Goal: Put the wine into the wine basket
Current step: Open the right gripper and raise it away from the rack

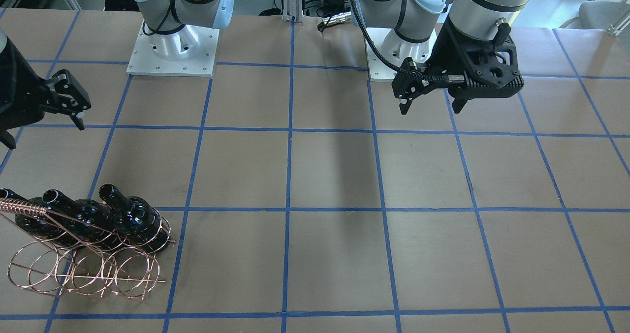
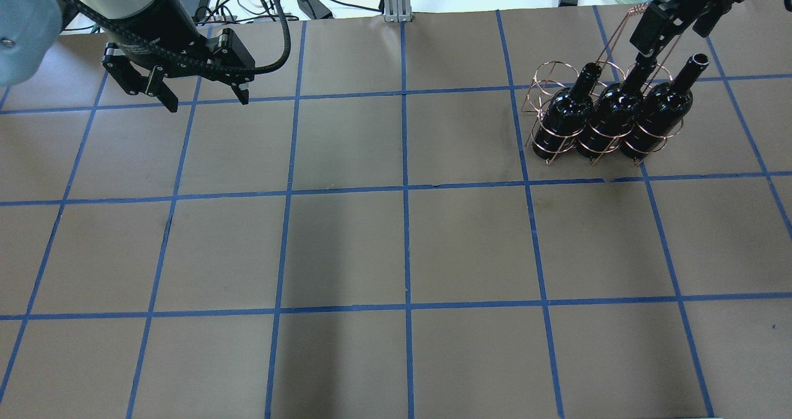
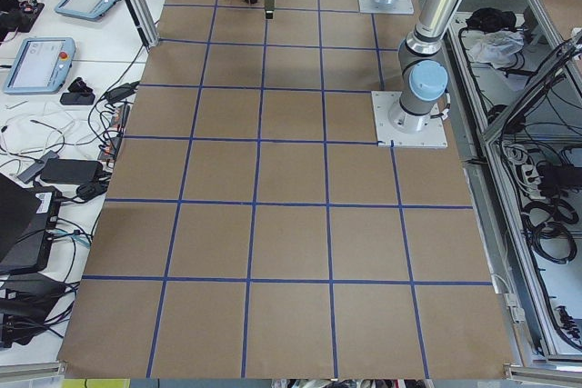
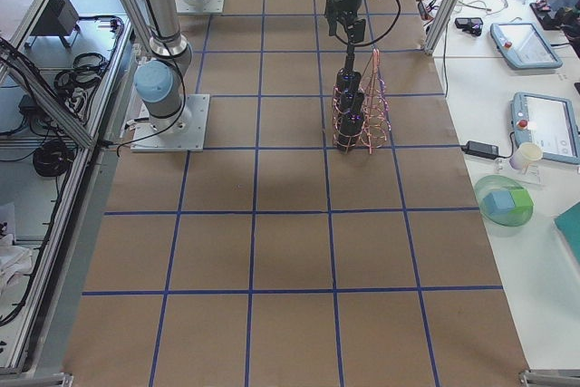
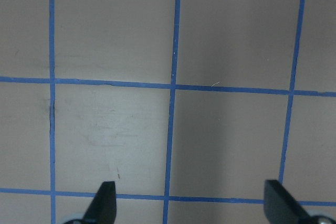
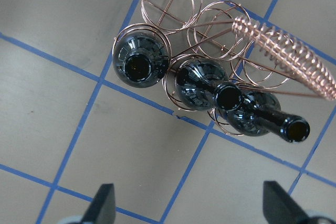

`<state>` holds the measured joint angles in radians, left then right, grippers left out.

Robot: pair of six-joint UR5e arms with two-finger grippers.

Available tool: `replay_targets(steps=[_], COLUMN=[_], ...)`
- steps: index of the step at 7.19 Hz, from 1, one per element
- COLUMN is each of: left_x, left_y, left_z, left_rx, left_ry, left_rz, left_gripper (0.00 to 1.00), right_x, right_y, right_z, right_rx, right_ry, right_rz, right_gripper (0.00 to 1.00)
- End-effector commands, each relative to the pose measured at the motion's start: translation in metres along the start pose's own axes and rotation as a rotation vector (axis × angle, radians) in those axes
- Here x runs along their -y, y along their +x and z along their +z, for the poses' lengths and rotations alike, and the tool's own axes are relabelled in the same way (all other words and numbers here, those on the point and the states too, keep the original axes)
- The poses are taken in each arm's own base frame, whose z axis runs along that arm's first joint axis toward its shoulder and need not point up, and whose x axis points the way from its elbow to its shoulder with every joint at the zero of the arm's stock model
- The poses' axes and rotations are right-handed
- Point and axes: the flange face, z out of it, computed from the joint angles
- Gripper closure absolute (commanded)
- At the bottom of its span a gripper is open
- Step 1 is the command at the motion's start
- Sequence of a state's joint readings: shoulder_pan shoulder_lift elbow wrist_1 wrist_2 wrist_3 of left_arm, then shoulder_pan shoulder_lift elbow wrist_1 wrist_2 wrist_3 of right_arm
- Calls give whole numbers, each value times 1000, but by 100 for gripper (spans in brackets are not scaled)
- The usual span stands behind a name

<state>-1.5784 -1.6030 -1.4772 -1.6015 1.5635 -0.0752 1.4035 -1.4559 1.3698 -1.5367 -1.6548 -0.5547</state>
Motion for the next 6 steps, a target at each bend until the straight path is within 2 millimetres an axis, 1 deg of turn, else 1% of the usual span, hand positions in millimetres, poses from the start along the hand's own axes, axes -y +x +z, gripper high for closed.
replay_targets(steps=[1, 2, 3, 4, 5, 6], left_x=[0, 0, 0, 0, 0, 0], left_y=[0, 0, 0, 0, 0, 0], left_z=[0, 0, 2, 0, 1, 1], left_rx=[0, 0, -2, 0, 0, 0], left_ry=[0, 0, -3, 0, -2, -2], left_rz=[0, -2, -2, -2, -2, -2], left_gripper=[0, 0, 0, 0, 0, 0], right_x=[-23, -36, -41, -35, -23, -12], right_y=[-14, -29, -42, -76, -116, -152], right_z=[-33, -57, -61, -55, -46, -33], right_rx=[9, 64, 93, 104, 115, 107], right_ry=[39, 103, 100, 86, 67, 57], right_rz=[258, 361, 379, 386, 445, 439], right_gripper=[0, 0, 0, 0, 0, 0])
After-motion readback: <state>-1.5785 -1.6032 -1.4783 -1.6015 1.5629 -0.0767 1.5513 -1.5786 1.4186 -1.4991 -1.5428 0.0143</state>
